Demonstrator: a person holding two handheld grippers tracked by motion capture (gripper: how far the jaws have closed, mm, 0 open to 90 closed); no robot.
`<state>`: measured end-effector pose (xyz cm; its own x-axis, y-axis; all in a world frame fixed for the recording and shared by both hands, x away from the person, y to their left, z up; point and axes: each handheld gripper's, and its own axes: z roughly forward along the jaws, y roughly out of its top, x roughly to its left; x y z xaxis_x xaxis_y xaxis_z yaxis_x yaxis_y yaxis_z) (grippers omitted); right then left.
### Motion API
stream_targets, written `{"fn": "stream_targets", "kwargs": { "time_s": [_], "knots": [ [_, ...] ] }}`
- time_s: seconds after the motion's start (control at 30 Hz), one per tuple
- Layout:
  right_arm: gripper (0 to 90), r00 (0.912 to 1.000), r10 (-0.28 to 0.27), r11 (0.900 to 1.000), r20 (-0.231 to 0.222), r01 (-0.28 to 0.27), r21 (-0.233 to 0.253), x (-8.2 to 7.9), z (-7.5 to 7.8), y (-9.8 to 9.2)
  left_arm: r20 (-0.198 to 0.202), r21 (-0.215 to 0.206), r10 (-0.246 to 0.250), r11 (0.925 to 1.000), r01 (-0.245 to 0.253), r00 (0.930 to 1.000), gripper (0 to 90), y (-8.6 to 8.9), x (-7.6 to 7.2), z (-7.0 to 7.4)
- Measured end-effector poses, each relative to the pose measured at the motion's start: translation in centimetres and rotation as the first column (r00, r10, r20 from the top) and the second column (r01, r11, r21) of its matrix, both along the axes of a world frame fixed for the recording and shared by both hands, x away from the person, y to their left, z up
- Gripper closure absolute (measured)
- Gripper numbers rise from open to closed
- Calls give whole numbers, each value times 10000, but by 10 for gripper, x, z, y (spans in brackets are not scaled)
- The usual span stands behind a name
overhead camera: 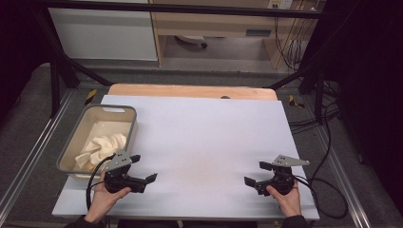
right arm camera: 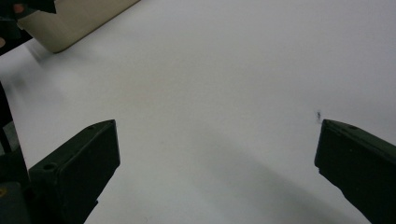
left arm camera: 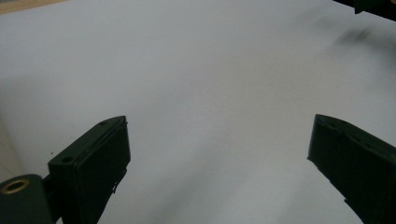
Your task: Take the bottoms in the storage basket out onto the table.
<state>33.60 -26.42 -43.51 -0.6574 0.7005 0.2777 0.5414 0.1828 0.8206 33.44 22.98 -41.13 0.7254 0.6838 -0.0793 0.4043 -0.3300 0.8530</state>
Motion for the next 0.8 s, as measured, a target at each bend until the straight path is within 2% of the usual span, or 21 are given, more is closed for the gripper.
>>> {"fn": "stream_targets", "kwargs": {
  "time_s": [0.8],
  "knots": [
    [5, 10000, -37, 10000, -20, 37, -47, 0, 1, -1, 115, 65, 11, 10000, -11, 9999, 49, -2, -2, 8]
  ]
}}
